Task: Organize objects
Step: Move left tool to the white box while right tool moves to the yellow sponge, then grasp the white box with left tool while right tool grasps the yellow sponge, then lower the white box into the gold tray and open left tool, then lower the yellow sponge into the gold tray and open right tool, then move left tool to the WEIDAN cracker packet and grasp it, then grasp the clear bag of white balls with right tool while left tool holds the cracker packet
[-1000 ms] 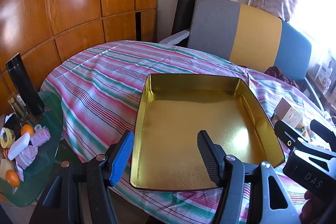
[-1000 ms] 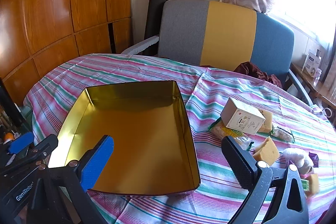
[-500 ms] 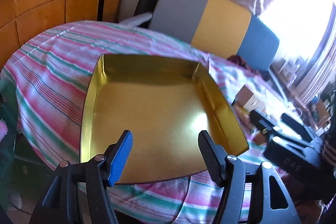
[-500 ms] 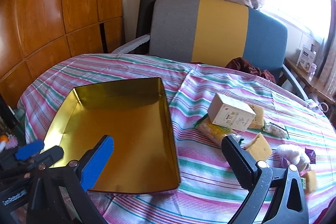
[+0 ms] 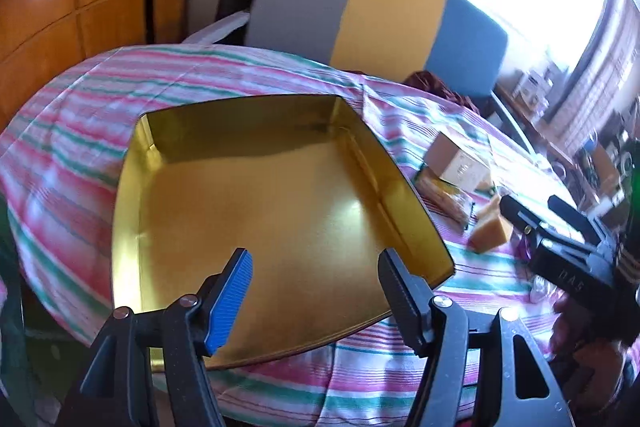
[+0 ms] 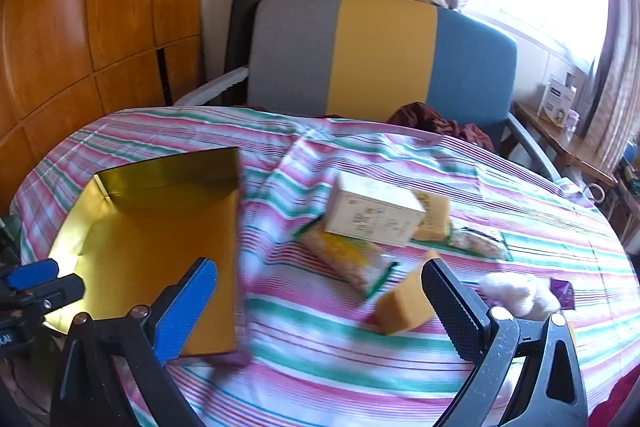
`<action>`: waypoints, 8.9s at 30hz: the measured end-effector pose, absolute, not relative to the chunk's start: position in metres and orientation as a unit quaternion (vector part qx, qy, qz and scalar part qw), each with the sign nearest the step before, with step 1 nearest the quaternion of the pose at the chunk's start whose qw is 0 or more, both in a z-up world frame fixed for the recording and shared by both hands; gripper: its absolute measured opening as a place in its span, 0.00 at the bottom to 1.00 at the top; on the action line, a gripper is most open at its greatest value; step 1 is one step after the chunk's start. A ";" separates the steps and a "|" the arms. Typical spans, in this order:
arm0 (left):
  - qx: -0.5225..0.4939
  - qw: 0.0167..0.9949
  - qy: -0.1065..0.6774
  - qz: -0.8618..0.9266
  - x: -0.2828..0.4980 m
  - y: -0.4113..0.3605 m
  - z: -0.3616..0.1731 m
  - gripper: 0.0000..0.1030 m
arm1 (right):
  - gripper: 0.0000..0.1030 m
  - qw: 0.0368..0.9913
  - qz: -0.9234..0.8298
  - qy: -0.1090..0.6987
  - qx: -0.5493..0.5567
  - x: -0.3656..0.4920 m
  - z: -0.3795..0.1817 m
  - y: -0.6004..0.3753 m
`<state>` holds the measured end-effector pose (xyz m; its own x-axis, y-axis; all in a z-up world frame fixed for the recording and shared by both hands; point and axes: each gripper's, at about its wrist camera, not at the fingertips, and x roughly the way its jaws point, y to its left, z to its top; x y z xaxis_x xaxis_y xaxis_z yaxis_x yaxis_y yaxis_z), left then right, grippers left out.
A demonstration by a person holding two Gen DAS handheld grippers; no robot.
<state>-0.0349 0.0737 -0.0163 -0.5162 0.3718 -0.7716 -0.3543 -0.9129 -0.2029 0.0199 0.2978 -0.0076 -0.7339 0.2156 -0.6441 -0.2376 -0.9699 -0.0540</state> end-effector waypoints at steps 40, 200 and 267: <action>-0.426 0.446 0.366 0.697 -0.148 0.393 -0.046 0.87 | 1.00 0.121 0.895 0.228 -0.365 0.047 -0.029 0.504; -0.423 0.241 -0.002 0.873 -0.053 0.086 -0.008 0.64 | 1.00 0.012 0.912 0.070 -0.405 0.004 -0.017 0.323; -0.470 0.381 0.175 0.777 0.004 0.320 -0.116 0.47 | 0.92 0.178 0.840 0.342 -0.382 0.122 -0.028 0.549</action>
